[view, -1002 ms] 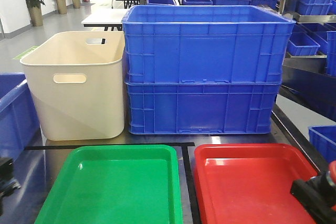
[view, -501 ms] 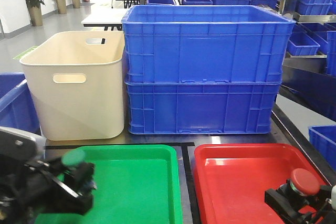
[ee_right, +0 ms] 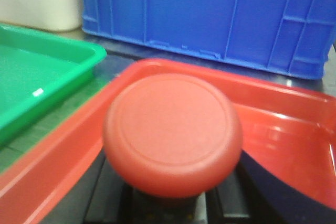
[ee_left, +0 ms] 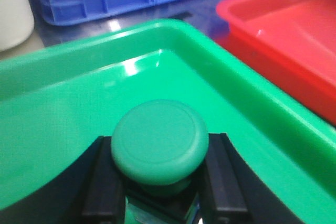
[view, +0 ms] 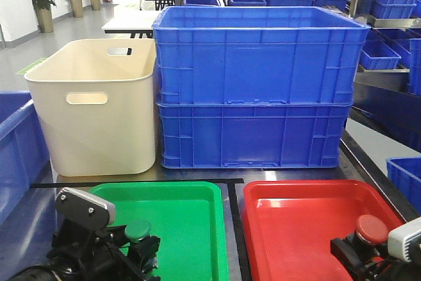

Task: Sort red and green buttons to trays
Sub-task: 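Open both grippers to release the buttons and withdraw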

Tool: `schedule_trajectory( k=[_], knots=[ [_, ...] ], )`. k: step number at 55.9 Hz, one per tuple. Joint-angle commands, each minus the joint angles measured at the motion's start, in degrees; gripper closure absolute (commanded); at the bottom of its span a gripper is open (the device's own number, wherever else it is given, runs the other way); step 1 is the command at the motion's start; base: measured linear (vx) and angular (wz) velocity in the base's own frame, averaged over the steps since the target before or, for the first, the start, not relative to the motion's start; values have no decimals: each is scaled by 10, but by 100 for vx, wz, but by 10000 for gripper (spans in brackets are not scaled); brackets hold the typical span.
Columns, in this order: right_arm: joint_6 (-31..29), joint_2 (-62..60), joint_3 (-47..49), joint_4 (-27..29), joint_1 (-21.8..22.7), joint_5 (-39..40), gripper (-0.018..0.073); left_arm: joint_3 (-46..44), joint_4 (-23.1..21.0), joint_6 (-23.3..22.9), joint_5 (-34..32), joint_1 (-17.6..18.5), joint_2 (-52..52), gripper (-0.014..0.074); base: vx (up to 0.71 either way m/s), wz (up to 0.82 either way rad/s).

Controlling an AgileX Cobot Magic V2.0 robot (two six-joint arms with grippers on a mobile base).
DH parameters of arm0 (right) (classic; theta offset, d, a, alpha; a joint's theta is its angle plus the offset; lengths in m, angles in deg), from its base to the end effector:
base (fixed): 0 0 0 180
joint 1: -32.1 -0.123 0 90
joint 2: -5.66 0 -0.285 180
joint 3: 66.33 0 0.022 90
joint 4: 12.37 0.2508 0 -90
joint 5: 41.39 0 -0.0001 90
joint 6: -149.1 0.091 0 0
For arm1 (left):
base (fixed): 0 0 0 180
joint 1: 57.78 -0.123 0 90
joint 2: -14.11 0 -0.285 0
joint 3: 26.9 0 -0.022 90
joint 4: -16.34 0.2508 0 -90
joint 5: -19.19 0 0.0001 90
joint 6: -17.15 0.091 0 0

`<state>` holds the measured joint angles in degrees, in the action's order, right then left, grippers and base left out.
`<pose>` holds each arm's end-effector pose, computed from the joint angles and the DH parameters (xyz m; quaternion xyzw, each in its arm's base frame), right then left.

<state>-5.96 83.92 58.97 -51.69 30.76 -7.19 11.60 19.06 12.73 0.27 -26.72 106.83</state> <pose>0.2218 0.0376 0.2248 -0.1811 0.7681 0.1027 0.6056 0.2570 -0.1564 0.2243 0.2136 0.8026 -0.1639 0.5322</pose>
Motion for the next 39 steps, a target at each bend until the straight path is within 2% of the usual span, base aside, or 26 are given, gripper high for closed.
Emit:
schedule_trajectory(
  k=[1, 8, 18, 30, 39],
  knots=[
    [-24, 9, 18, 22, 1, 50, 513, -17, 1, -5, -55, 3, -11, 568, 0, 0],
    [-25, 34, 18, 22, 1, 50, 448, -17, 1, -5, -55, 3, -10, 529, 0, 0],
    [-24, 60, 18, 22, 1, 51, 288, -17, 1, -6, -54, 3, -10, 442, 0, 0],
    [-24, 60, 18, 23, 1, 52, 64, -17, 1, -7, -54, 3, -10, 257, 0, 0],
    [-24, 60, 18, 23, 1, 52, -30, -17, 0, -9, -52, 3, -10, 113, 0, 0]
  ],
)
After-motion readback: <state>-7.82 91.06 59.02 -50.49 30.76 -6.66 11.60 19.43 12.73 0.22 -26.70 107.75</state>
